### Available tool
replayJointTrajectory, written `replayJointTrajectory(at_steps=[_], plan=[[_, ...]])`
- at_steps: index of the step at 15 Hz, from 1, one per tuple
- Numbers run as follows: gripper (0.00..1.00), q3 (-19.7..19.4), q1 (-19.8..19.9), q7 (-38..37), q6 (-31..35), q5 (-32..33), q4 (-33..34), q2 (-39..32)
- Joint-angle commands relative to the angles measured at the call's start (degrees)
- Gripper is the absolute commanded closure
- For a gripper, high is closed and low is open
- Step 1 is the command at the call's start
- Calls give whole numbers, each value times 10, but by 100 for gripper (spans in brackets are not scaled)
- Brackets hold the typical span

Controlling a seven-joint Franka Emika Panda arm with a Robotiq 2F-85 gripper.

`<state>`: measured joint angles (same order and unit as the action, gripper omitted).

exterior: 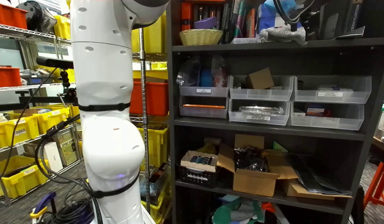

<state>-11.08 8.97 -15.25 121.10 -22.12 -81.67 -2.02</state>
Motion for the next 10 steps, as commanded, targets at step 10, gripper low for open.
replayJointTrajectory(at_steps=[10], plan=[[0,-7,3,6,71,8,-112,127]])
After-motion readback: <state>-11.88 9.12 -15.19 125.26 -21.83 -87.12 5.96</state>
